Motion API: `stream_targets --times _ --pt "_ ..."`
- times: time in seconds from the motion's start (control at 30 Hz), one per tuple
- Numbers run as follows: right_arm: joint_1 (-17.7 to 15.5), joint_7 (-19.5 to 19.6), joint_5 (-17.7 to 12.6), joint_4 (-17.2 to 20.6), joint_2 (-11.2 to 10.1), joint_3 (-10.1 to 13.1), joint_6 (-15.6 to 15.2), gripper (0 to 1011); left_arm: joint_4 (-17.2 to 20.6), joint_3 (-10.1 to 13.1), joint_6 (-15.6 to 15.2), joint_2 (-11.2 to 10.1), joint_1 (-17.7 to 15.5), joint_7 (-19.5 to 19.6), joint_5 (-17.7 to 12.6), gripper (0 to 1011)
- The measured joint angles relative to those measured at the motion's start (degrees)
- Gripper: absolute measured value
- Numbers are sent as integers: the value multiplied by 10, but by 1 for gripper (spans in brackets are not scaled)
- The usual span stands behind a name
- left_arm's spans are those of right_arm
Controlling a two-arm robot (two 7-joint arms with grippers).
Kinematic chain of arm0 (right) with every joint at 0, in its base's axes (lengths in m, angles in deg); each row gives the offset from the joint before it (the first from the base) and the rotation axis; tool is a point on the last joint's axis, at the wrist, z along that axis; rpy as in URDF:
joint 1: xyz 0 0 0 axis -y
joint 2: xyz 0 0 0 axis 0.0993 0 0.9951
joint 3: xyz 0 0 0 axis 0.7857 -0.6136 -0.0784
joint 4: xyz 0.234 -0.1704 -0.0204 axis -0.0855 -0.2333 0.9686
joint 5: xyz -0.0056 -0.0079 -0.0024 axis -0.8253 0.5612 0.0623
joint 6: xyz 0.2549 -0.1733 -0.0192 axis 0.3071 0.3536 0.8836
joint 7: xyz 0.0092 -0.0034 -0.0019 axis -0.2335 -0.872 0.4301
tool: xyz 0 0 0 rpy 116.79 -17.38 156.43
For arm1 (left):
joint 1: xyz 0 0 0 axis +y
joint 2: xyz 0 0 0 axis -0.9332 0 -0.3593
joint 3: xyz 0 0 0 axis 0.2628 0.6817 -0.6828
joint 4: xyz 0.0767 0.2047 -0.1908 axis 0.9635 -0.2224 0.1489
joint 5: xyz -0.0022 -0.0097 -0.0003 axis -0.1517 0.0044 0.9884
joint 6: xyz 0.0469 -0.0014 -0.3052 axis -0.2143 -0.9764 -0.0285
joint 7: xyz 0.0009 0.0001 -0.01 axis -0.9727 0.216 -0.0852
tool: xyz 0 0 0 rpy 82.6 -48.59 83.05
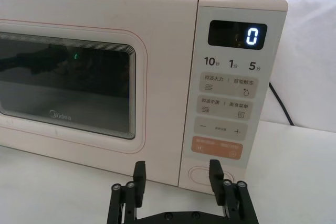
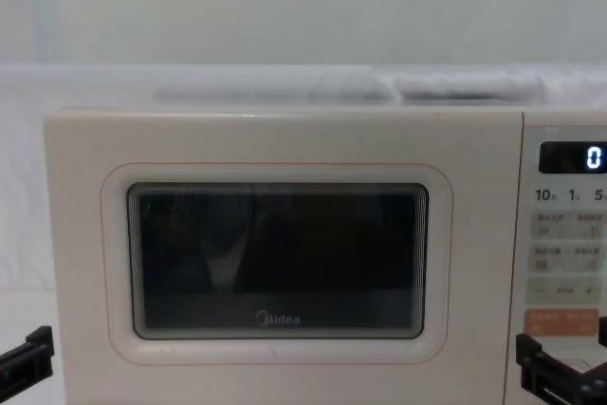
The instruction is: Press the button to open the microwave door with one hand; close the microwave door with the other hand.
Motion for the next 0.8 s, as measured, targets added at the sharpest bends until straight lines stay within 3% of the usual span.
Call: stream_targets --times 0.07,0.27,0.33,0.8 --pt "0 0 0 0 0 0 0 789 0 0 0 0 0 0 0 1001" --pt "0 0 0 0 0 0 0 546 0 0 0 0 0 0 0 1001" --pt "0 0 0 0 0 0 0 526 0 0 0 0 0 0 0 1001" --pt "0 0 0 0 0 0 0 59 0 0 0 0 0 0 0 1001"
